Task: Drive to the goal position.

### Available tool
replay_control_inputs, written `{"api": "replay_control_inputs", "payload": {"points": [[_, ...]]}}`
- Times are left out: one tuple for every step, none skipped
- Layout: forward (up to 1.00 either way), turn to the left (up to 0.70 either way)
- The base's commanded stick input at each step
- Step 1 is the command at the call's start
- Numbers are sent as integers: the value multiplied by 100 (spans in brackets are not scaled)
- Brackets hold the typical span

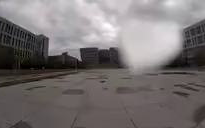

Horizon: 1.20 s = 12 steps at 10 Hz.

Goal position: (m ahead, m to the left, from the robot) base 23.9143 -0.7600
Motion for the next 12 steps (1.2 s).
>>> {"api": "replay_control_inputs", "payload": {"points": [[70,0],[70,0],[70,0],[70,0],[70,0],[70,0],[70,2],[70,1],[70,0],[70,0],[70,1],[70,2]]}}
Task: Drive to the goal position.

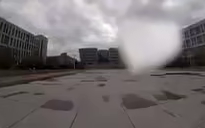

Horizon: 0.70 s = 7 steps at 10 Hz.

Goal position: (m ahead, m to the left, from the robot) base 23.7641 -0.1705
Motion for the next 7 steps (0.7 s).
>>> {"api": "replay_control_inputs", "payload": {"points": [[70,1],[70,0],[70,0],[70,0],[70,1],[70,15],[70,30]]}}
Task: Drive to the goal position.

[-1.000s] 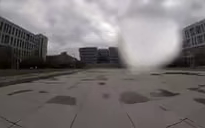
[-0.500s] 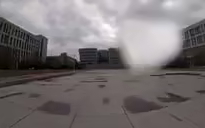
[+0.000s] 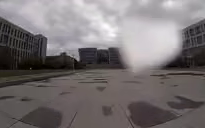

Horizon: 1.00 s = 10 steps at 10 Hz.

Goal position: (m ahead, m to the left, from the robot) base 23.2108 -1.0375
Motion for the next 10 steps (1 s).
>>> {"api": "replay_control_inputs", "payload": {"points": [[70,20],[70,1],[70,0],[70,0],[70,0],[70,0],[70,0],[70,1],[70,0],[70,0]]}}
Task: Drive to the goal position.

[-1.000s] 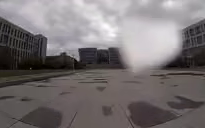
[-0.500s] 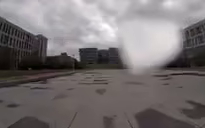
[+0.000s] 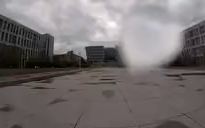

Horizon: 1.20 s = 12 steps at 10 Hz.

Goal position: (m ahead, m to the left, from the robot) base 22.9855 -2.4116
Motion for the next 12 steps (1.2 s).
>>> {"api": "replay_control_inputs", "payload": {"points": [[70,0],[70,0],[70,0],[70,0],[70,0],[70,0],[70,0],[70,0],[70,0],[70,0],[70,0],[70,0]]}}
